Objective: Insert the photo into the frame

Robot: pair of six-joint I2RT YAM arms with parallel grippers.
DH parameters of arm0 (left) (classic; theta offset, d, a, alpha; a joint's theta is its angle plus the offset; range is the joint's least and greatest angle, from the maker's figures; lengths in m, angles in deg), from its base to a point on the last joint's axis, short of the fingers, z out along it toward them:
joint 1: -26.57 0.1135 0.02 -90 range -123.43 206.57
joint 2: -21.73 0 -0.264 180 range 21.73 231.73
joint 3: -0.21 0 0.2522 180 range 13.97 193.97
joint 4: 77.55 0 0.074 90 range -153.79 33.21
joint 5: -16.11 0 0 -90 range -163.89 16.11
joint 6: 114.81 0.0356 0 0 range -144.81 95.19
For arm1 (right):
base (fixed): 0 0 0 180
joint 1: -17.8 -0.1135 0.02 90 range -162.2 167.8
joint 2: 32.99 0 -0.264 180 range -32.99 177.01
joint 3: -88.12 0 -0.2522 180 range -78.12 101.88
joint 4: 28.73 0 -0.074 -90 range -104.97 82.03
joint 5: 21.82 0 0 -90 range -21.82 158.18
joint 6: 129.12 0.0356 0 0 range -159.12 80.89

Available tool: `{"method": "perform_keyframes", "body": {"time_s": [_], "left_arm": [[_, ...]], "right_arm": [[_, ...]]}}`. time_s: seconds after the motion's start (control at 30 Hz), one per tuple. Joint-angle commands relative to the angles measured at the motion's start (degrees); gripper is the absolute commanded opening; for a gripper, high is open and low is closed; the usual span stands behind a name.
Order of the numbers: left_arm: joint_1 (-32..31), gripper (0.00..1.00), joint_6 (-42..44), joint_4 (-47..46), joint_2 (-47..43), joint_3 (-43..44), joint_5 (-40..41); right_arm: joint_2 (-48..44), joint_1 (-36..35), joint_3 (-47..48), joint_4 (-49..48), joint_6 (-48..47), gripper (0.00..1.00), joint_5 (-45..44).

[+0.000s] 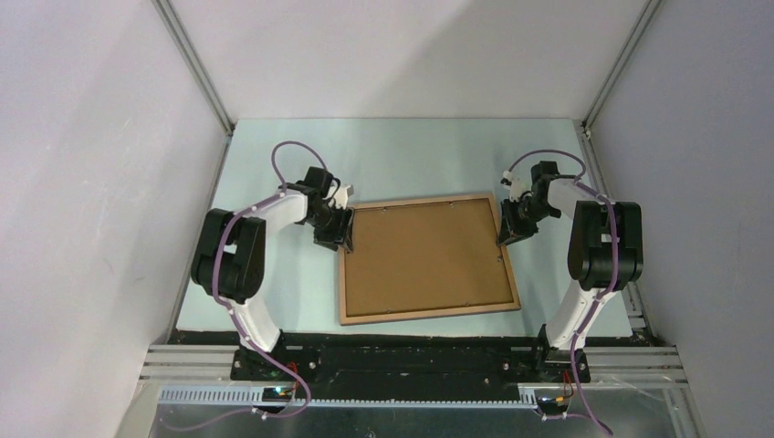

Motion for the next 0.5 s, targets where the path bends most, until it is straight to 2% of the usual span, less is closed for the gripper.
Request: {"method": "perform_keyframes", "body": {"time_s": [0.0,0.23,0.47], "left_arm": [[-1.25,0.55,1.31,-0.42,0.25,0.77,4.07],[-2.71,0.52,0.96,-1.29,1.25,1.30,6.90],[-2.86,0.45,0.93,-2.00,2.03,1.61,6.77]], "right_arm": [[0.12,0.48,1.18,0.62,0.39,0.10,4.91],[0.16,1.00,1.17,0.95,0.28,0.10,5.93],[0.74,1.45,1.21,1.41,0.07,0.09,6.64]]}}
